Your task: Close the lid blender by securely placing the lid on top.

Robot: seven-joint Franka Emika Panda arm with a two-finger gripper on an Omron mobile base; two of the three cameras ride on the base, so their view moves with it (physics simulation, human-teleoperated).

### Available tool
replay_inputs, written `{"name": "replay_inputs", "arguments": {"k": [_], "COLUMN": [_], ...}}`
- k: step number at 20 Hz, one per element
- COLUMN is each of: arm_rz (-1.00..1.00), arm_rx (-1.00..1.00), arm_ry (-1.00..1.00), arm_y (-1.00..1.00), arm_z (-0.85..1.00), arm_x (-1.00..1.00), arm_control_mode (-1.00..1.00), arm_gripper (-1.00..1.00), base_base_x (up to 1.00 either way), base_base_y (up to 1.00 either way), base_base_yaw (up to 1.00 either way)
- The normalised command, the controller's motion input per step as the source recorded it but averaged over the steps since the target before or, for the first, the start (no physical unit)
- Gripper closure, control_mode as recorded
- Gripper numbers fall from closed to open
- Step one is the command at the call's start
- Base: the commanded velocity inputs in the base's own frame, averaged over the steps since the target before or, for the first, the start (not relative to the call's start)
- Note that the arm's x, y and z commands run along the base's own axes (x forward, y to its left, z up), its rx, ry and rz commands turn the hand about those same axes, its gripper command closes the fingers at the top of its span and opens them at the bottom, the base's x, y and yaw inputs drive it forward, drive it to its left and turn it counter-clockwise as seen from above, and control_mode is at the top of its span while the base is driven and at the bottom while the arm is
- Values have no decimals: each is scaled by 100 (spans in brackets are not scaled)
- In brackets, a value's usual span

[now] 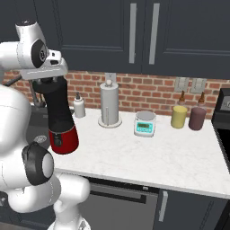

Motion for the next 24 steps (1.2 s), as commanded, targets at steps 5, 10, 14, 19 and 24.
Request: {"name": "replay_inputs", "arguments": {"k": [5, 10, 14, 19, 24], "arm_rz": [0, 0, 0, 0, 0], "arm_rx": [0, 0, 0, 0, 0], "arm_ry": [0, 0, 0, -3, -5], "arm_y": [11, 2, 0, 0, 0], "arm_z": [-7, -3, -4, -7, -14], "arm_x": [16, 14, 19, 18, 9], "arm_control_mode": [-100, -100, -100, -100, -100], "arm_gripper": [100, 100, 100, 100, 100], "base_base_x": [0, 0, 0, 0, 0], "base_base_y": [0, 0, 0, 0, 0], "base_base_yaw": [0, 0, 0, 0, 0]}}
